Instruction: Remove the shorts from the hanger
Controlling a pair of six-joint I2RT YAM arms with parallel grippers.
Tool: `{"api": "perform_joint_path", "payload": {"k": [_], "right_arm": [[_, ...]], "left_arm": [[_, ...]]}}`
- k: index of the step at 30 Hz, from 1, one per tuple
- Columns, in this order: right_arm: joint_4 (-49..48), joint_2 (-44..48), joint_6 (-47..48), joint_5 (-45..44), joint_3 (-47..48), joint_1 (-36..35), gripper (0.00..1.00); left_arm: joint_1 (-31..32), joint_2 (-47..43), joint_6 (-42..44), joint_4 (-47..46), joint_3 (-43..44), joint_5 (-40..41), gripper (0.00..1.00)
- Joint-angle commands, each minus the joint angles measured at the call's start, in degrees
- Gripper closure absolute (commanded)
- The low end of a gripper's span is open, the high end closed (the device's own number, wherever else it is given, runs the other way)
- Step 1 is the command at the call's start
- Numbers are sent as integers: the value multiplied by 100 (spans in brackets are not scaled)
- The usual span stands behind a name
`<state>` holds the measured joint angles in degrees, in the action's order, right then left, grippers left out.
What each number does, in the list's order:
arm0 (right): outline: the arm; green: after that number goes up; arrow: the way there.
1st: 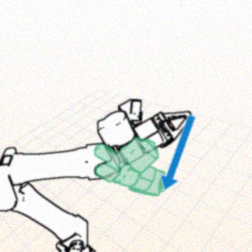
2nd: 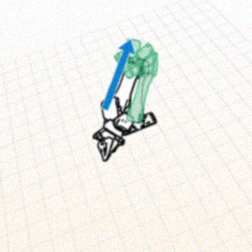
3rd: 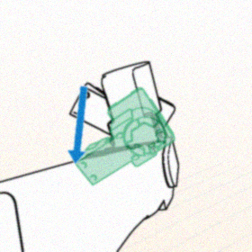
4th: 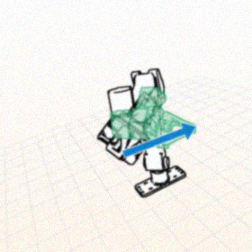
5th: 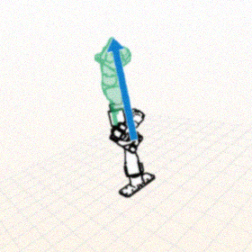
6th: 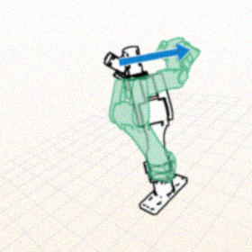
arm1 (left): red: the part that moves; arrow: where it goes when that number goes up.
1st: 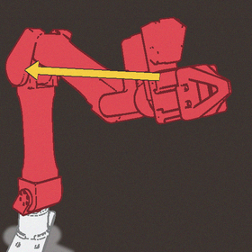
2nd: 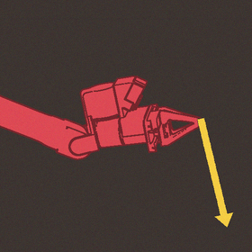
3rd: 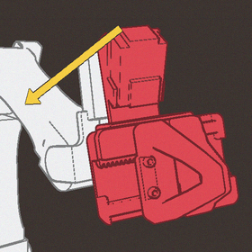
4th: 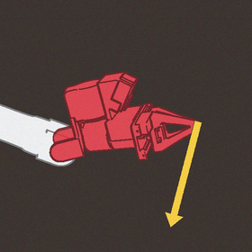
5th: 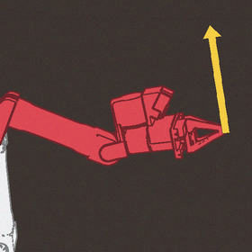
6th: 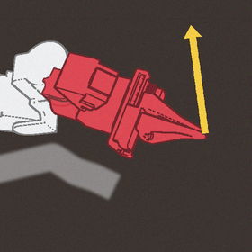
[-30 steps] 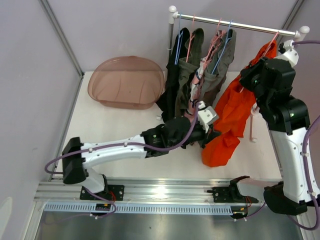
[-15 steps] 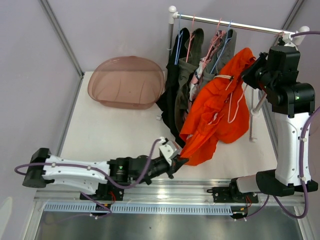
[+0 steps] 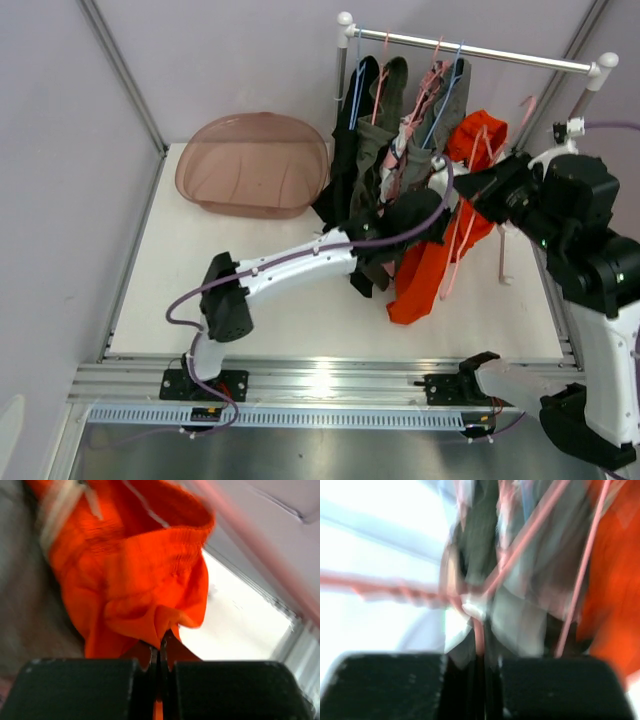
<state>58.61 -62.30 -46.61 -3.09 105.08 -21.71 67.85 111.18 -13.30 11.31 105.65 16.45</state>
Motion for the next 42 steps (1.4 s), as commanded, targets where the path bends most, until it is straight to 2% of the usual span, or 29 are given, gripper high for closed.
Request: {"api": "perform_joint_path", "payload": {"k": [1, 3, 4, 5, 6, 7, 8, 10, 11, 12, 14, 16, 17, 19, 20, 23, 24, 28, 32, 35, 39, 42], "right_arm": [[203, 210, -385, 478, 99, -315, 100], [773, -95, -9, -225, 941, -316, 100], [905, -237, 159, -410, 1266, -307, 100], [1124, -395, 309, -707, 1879, -290, 100], [1213, -736, 563, -815, 2163, -281, 100], [1275, -913, 687, -877, 2410, -228, 100], [1345, -1089, 810, -903, 2760, -176, 100], [1373, -1529, 1048, -764, 2895, 252, 100], [1207, -1609, 1136, -398, 2835, 464, 100], [1084, -1679, 1197, -220, 2547, 675, 100], [620, -1750, 1347, 323, 2159, 1254, 100], [311, -1890, 1522, 581, 1781, 1520, 100], [283, -1986, 1602, 617, 1771, 1678, 100], [222, -2276, 1794, 634, 1919, 1784, 100], [178, -2364, 1857, 626, 1981, 1863, 100], [151, -2733, 2085, 643, 2437, 2004, 100], [177, -2830, 2121, 661, 2595, 2057, 100], [256, -3165, 2183, 889, 3150, 2302, 100], [221, -3279, 2244, 977, 3116, 2417, 100], [169, -3315, 2296, 1039, 2976, 2514, 100], [-146, -3341, 2402, 1117, 2607, 2646, 100], [-410, -3411, 2437, 1162, 2378, 2734, 100]], "left_arm": [[-465, 615, -137, 1328, 1816, -256, 100], [-457, 380, -269, 1305, 1592, -256, 100], [-423, 144, -365, 1086, 503, -447, 100], [-379, -172, -532, 771, -4, -510, 100], [-248, -854, -603, 36, -1070, -554, 100], [-168, -1183, -725, -206, -1960, -494, 100], [-63, -1464, -788, -339, -2282, -432, 100], [280, -2203, -858, -201, -3178, -222, 100], [420, -2484, -858, -52, -3425, -108, 100], [735, -2774, -832, 63, -3524, 24, 100], [965, -3732, -736, 598, -3630, 409, 100], [993, -4538, -718, 1090, -3508, 560, 100], [958, -4752, -657, 1580, -3176, 918, 100], [599, -5121, -341, 2222, -2719, 1132, 100], [345, -5184, -209, 2383, -2411, 1106, 100], [-1172, -5177, 335, 2595, -1830, 766, 100], [-1483, -5115, 528, 2613, -1567, 642, 100], [-2618, -4632, 671, 2657, -775, -44, 100], [-3688, -3948, 636, 2692, 226, -414, 100], [-4322, -3420, 601, 2841, 1114, -747, 100], [-4965, -2271, 425, 2859, 2257, -1292, 100], [-5308, -1523, 259, 2736, 3756, -1880, 100]]}}
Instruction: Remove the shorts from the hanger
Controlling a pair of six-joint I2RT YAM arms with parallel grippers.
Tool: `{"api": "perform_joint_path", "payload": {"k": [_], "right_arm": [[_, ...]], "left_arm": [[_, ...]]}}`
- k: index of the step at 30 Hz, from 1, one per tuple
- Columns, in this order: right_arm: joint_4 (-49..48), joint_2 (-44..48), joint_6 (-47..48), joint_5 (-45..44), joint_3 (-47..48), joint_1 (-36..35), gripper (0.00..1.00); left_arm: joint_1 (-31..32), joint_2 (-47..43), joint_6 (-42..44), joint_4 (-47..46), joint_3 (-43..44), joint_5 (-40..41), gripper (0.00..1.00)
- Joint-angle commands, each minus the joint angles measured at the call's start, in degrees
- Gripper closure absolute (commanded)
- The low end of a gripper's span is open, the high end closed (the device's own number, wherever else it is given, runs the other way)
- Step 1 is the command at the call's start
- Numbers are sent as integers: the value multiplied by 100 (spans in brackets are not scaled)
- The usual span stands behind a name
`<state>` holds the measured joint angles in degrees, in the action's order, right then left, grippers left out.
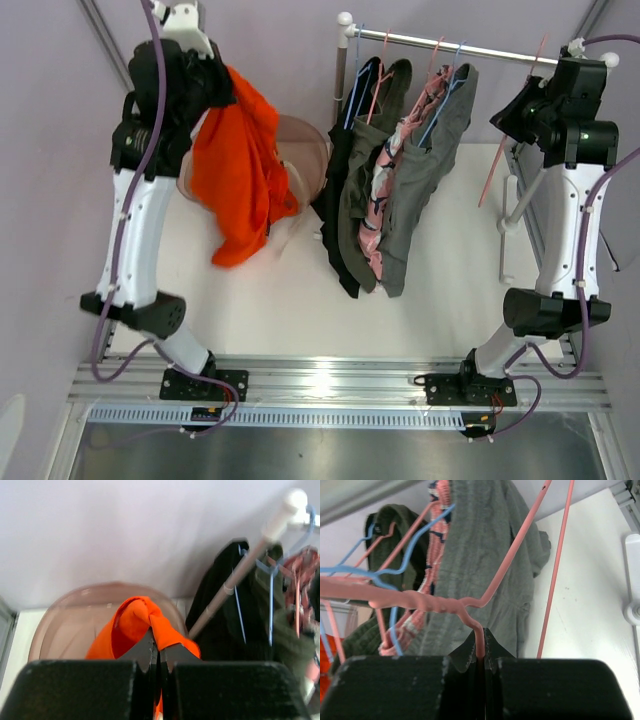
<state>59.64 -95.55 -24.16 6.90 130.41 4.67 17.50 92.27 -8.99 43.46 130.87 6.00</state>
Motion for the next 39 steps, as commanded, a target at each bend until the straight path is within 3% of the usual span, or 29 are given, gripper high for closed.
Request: {"api": "perform_joint_path", "payload": {"k": [1, 2, 5, 15, 22, 25, 27, 32, 33, 35, 36, 37, 38, 39], "right_arm": [[-584, -156, 219, 172, -182, 113, 100], [-611, -192, 219, 180, -209, 157, 100], [-813, -306, 237, 198, -323, 245, 100], [-1419, -623, 131, 374, -727, 421, 100], [-1613, -588, -9, 506, -1052, 421, 100], [-1622, -439, -53, 514, -1263, 421, 100], [-1692, -307, -97, 576, -1438, 421, 100], [-1894, 308, -203, 576, -2124, 421, 100], [-1886, 396, -194, 576, -2195, 421, 100], [-1824, 580, -177, 524, -2248, 421, 100], [-1711, 633, -168, 471, -2222, 421, 90], [-1666, 677, -150, 436, -2213, 421, 62], [-1614, 774, -124, 375, -2204, 421, 44], [-1587, 818, -115, 339, -2195, 421, 10]], "left_arm": [[-334, 823, -190, -496, 1483, -933, 100], [-396, 967, -199, -688, 1790, -934, 100], [-501, 916, -182, -1696, 1217, -864, 100], [-773, 1328, 109, -2841, 1055, -55, 100], [-1152, 2593, -656, -2923, 967, -327, 100], [-1152, 2901, -840, -2879, 484, -372, 96], [-1152, 3120, -937, -2730, 325, -310, 88], [-1152, 3736, -1174, -2308, 334, -240, 79], [-1152, 3789, -1201, -2246, 351, -214, 59], [-1152, 3860, -1306, -2123, 378, -169, 32], [-1152, 3869, -1315, -1992, 395, -230, 3], [-1152, 3860, -1324, -1886, 526, -222, 1], [-1152, 3799, -1350, -1781, 571, -205, 1], [-1143, 3738, -1351, -1606, 641, -204, 1]]}}
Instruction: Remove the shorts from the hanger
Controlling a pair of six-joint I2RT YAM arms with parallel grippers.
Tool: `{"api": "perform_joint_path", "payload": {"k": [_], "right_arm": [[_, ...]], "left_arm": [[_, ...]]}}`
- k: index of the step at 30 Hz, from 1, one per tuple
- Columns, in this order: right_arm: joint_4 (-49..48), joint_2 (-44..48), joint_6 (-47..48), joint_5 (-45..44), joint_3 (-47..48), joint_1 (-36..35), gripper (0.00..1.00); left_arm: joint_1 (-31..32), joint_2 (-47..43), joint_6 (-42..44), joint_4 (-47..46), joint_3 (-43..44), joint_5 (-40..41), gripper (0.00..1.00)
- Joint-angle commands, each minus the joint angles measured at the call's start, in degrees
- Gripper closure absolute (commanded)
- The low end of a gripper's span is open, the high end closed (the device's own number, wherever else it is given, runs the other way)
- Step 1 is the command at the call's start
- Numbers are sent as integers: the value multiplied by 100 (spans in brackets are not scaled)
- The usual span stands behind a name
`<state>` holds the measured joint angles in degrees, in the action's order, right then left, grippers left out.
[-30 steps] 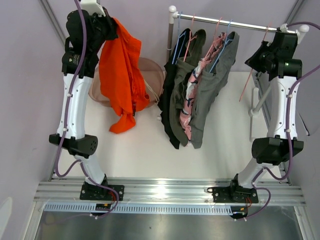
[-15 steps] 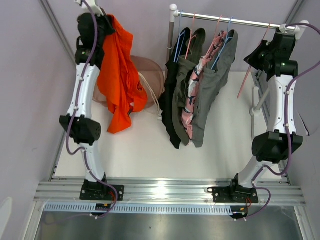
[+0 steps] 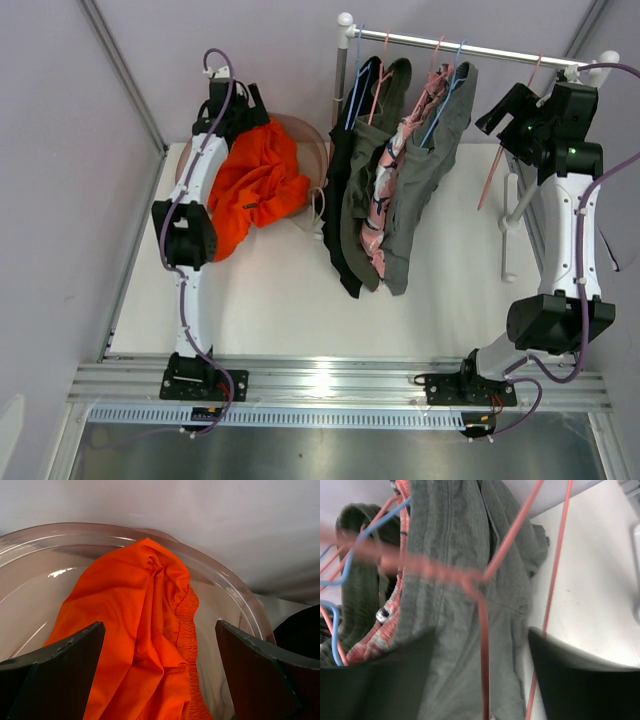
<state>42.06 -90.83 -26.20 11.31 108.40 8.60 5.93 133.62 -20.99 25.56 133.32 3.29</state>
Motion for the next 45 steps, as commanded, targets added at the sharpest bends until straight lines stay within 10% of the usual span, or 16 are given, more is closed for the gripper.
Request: {"api": "perform_joint_path", "payload": {"k": [1, 18, 36, 45], "right_arm": [[205, 390, 88, -138, 32, 28, 4], [1006, 900, -246, -1122, 884, -842, 1], [681, -1094, -334, -1922, 2177, -2249, 10], [461, -1218, -360, -2194, 2027, -2266, 54]], "left_arm": [[13, -503, -133, 230, 388, 40, 1], [232, -4457, 78, -165, -2455, -979, 1], [1129, -7368, 166, -1027, -6265, -839, 1], [1366, -7395, 236, -1150, -6476, -786, 1]]}}
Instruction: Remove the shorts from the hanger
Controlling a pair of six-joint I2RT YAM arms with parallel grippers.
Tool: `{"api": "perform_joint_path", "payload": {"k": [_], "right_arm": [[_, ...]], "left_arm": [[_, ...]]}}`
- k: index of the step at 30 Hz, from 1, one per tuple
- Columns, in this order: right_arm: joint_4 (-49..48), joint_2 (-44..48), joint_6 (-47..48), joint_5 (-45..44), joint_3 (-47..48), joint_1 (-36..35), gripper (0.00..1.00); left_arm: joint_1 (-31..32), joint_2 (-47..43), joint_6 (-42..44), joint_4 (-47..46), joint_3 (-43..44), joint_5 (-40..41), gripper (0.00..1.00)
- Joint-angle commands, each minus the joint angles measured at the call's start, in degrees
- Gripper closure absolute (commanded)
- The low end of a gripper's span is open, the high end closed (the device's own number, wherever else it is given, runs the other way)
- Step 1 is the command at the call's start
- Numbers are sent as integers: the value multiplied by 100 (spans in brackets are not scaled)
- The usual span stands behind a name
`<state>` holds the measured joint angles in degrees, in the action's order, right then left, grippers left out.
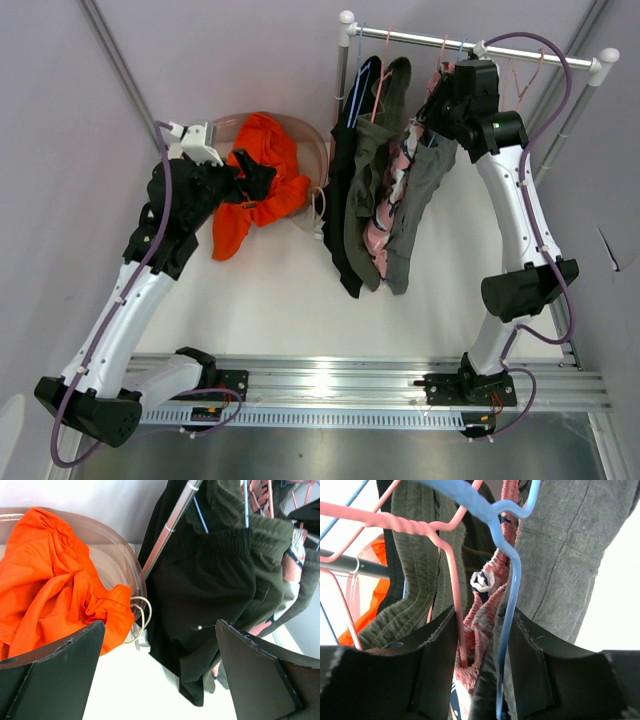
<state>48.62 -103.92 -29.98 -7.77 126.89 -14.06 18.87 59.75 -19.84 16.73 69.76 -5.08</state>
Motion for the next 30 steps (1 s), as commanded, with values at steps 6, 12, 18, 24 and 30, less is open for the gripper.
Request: {"api": "perform_joint_path", "payload": {"k": [6, 12, 18, 24, 30], "right_arm": [[-99, 302, 53, -391, 143, -17, 12], [-203, 794, 159, -664, -164, -17, 4], [-195, 847, 176, -621, -173, 35, 25], [-230, 698, 133, -594, -173, 44, 31], [-327, 504, 89, -541, -173, 44, 33]], "left_arm": [[99, 46, 129, -293, -199, 78, 2], [90, 63, 112, -311, -226, 51, 2], [90, 55, 129, -311, -269, 69, 2], [90, 37, 147, -293, -278, 95, 2], [99, 20, 147, -293, -305, 86, 2]]}}
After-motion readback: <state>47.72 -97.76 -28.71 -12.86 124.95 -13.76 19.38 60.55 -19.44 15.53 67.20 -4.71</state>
